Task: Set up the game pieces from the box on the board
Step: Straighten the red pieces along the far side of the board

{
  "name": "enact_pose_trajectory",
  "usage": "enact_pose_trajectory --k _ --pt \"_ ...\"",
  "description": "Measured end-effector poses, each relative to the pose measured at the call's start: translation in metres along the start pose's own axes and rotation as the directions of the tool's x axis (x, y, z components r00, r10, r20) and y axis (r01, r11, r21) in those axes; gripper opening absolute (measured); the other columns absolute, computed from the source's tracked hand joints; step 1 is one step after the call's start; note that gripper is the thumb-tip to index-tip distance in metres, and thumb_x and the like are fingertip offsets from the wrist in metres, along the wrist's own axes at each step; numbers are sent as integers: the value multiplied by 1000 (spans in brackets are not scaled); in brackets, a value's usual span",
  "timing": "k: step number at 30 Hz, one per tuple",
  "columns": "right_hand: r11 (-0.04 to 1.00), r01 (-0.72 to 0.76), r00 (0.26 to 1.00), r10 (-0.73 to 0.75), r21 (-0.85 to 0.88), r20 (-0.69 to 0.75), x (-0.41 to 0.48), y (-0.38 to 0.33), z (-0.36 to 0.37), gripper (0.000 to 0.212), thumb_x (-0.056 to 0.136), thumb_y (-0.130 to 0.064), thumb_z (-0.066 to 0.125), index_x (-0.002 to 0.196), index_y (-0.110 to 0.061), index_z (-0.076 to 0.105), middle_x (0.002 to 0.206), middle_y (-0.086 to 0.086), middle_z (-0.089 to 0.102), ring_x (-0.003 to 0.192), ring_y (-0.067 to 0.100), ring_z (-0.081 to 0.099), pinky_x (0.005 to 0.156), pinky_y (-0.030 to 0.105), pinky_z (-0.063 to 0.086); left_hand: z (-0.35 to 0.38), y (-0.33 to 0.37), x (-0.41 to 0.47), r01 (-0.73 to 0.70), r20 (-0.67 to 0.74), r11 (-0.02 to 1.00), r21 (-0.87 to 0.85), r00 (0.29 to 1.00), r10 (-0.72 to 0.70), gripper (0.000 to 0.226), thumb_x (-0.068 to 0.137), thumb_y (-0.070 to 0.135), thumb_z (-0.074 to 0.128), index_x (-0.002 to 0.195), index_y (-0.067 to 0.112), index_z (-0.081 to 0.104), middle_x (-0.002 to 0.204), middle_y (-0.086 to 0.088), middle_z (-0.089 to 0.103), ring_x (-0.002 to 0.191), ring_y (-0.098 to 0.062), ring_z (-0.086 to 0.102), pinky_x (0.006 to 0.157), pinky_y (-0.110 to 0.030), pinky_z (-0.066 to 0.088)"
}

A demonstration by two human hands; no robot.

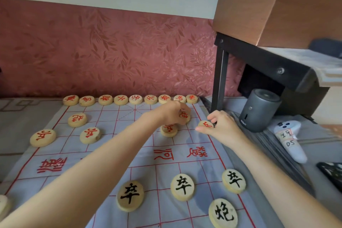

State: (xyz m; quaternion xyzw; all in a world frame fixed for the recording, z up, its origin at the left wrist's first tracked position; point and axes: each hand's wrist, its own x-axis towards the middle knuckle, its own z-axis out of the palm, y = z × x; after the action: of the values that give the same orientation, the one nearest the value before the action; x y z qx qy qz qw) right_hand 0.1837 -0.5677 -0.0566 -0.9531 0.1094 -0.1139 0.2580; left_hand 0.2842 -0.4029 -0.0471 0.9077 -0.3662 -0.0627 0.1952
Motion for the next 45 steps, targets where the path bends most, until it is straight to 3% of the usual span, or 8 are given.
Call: enact_pose_trajectory --k 5,11,20,23,30,33,37,45 --pt "999 28 999 -29 15 39 4 2 1 36 66 -34 80 91 -15 63 94 0 52 90 17 56 78 33 47 4 -6 8 -21 10 1000 -11 1000 21 42 81 16 66 122 16 58 126 -2 59 114 -21 54 94 -28 43" --pt "986 33 977 -66 162 202 5 6 -5 51 78 -4 69 126 -12 56 121 0 57 112 16 54 97 30 44 12 -7 13 12 -77 995 -101 997 -20 47 73 24 75 117 16 60 120 -3 61 111 -19 54 87 -24 41" --pt "1000 -3 1000 3 23 21 5 12 3 58 64 -52 77 106 -16 59 106 1 51 102 16 50 87 34 45 23 3 15 246 -297 962 -120 915 -272 65 64 51 75 105 3 57 103 -13 60 95 -27 58 79 -36 48" --pt "1000 9 1000 -9 9 18 8 13 7 47 63 -47 79 94 -16 61 98 2 54 97 17 53 80 31 45 23 0 15 218 -278 959 -179 924 -262 55 66 41 78 101 3 62 100 -15 65 92 -27 61 80 -39 51" --pt "992 35 978 -58 119 199 9 11 1 58 77 -5 67 132 -16 51 130 4 52 124 19 47 104 32 39 16 -3 9 39 -106 967 -250 992 -67 53 78 12 69 127 9 51 124 -8 60 113 -18 57 84 -13 40" --pt "988 32 979 -62 153 195 5 11 -2 64 76 -18 72 135 -22 47 131 -1 47 126 15 41 104 34 37 17 -2 7 20 -131 965 -260 990 -56 61 76 14 71 132 10 46 132 -8 55 120 -16 52 78 -5 32" --pt "993 49 991 -61 107 115 4 10 1 65 69 -37 78 125 -17 54 119 1 51 111 16 51 95 35 44 22 -4 7 58 -195 969 -242 975 -107 65 73 24 75 130 8 48 127 -9 57 110 -20 56 86 -20 42" --pt "992 57 993 -69 112 98 6 9 5 50 72 -18 77 118 -12 60 112 2 56 103 16 57 83 24 43 26 -6 7 68 -234 974 -216 965 -119 54 70 28 78 116 7 61 114 -10 65 102 -22 58 82 -24 44"
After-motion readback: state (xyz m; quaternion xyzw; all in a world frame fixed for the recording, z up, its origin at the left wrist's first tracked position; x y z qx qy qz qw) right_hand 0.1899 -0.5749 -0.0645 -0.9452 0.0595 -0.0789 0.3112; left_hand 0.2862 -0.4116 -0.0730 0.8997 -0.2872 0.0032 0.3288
